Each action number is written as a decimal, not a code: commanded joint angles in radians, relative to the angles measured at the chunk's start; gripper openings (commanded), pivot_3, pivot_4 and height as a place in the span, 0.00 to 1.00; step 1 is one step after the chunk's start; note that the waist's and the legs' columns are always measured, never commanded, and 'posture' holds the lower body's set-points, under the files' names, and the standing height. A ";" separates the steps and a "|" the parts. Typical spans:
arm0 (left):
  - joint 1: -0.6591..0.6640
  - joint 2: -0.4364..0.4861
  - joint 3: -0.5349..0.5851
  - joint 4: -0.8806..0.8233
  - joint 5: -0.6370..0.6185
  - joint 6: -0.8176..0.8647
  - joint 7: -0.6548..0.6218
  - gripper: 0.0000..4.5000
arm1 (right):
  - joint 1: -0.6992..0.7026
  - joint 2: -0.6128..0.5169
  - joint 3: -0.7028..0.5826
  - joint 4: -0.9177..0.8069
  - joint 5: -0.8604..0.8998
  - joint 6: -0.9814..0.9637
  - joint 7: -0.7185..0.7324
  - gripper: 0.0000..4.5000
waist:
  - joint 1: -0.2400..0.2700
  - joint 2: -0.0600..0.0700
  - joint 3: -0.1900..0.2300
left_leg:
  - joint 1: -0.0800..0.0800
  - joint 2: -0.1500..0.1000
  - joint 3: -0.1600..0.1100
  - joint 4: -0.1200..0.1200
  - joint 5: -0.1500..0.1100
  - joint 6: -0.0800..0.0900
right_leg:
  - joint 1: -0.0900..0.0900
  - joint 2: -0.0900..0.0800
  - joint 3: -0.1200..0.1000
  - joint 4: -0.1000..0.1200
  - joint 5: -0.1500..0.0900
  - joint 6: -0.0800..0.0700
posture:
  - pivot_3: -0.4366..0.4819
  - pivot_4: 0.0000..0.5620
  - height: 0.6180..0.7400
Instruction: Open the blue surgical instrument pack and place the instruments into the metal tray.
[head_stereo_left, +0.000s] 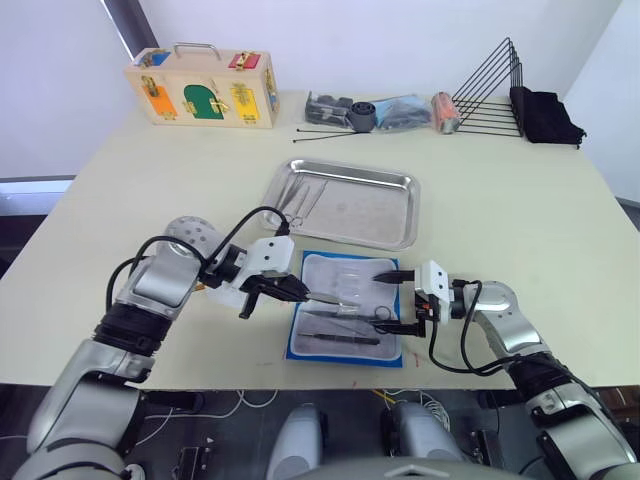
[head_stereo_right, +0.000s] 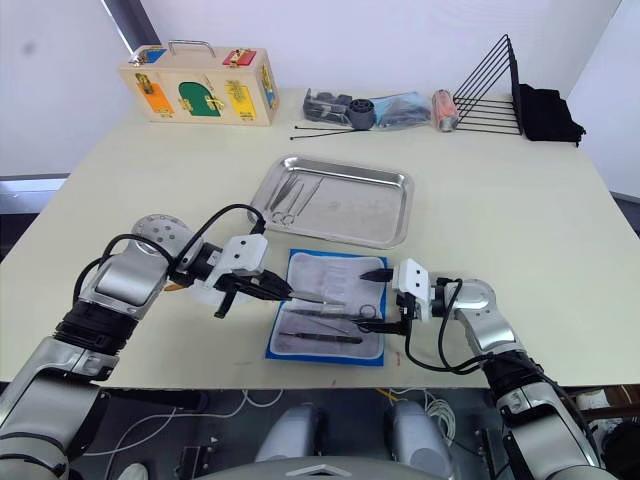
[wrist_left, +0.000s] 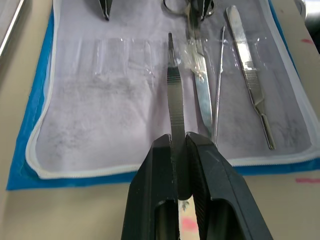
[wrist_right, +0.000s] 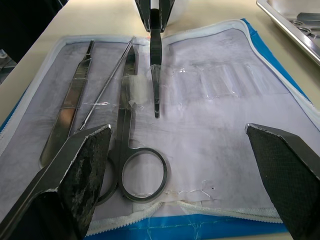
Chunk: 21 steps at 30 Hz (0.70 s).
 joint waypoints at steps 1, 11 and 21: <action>-0.023 0.036 0.008 -0.042 -0.001 0.024 -0.028 0.02 | 0.055 -0.009 0.049 0.103 -0.068 0.050 -0.003 1.00 | 0.000 0.000 0.000 | 0.000 0.000 0.000 0.000 0.000 0.000 | 0.000 0.000 0.000 0.000 0.000 0.000 | 0.48 0.27 1.00; -0.033 0.130 -0.004 -0.043 0.009 0.043 -0.077 0.02 | 0.052 0.001 0.050 0.111 -0.069 0.043 -0.006 1.00 | -0.002 0.001 0.001 | 0.000 0.000 0.000 0.000 0.000 0.000 | 0.000 0.000 0.000 0.000 0.000 0.000 | 0.48 0.27 1.00; -0.072 0.245 -0.041 -0.029 -0.045 0.047 -0.085 0.02 | 0.050 0.006 0.051 0.115 -0.069 0.040 -0.005 1.00 | -0.002 0.000 0.003 | 0.000 0.000 0.000 0.000 0.000 0.000 | 0.000 0.001 0.000 0.000 0.000 0.000 | 0.48 0.27 1.00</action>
